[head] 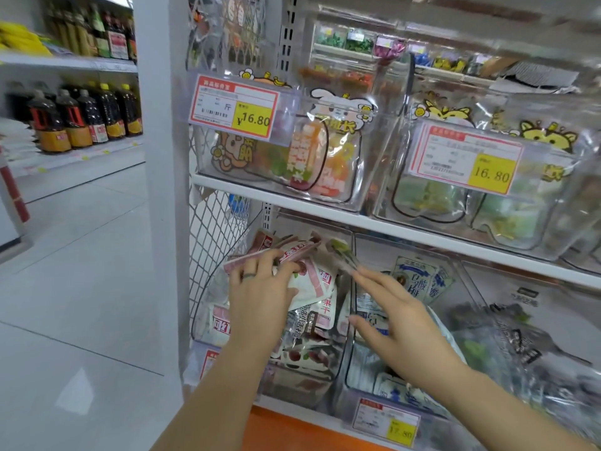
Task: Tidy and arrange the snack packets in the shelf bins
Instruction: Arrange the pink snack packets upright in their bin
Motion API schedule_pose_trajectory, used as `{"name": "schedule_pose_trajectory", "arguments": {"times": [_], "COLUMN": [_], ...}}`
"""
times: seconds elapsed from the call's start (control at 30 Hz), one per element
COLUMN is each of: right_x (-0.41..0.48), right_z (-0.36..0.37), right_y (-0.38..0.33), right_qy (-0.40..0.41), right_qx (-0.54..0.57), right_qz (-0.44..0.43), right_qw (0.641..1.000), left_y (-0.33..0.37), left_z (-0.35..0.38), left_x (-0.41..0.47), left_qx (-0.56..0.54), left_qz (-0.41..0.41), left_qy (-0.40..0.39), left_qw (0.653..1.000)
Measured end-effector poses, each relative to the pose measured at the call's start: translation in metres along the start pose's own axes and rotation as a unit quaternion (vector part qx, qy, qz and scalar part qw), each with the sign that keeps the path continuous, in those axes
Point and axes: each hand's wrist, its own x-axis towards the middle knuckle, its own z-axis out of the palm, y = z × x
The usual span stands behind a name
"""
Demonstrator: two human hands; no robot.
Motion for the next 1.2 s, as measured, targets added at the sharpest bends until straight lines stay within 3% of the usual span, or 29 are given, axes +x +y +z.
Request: {"name": "schedule_pose_trajectory", "arguments": {"times": [0.1,0.2,0.4,0.57,0.63,0.77,0.9,1.0,1.2], "right_x": [-0.008,-0.015,-0.009,0.011,0.019,0.041,0.070,0.086,0.096], "right_z": [-0.006,-0.008,-0.009,0.002,0.007,0.010,0.032,0.044,0.052], "right_y": [-0.003,-0.003,-0.016,-0.057,-0.067,-0.064,-0.062,-0.069,-0.071], "right_qy": [0.035,0.066,0.107,0.110,0.103,0.100,-0.062,-0.093,-0.278], "right_qx": [0.015,0.029,0.073,0.090,0.104,0.138,0.018,-0.002,-0.165], "right_qz": [-0.027,-0.056,-0.098,-0.206,-0.239,-0.170,-0.059,0.005,0.015], "right_qw": [0.999,0.996,0.987,0.968,0.960,0.971,0.996,0.996,0.946], "left_y": [0.002,0.002,-0.014,-0.025,-0.034,-0.055,-0.068,-0.070,-0.072], "left_z": [0.001,-0.009,-0.055,-0.077,-0.076,-0.080,-0.084,-0.082,-0.078], "left_x": [0.004,0.001,-0.023,-0.044,-0.049,-0.056,-0.055,-0.052,-0.051], "left_qx": [-0.056,-0.186,-0.350,-0.299,-0.297,-0.316,-0.338,-0.345,-0.332], "left_qz": [0.036,0.060,-0.031,0.039,0.028,-0.058,-0.085,-0.088,-0.074], "left_qy": [-0.070,-0.140,-0.045,-0.044,-0.020,0.093,0.169,0.174,0.149], "left_qw": [0.995,0.971,0.935,0.952,0.954,0.943,0.922,0.918,0.928]}}
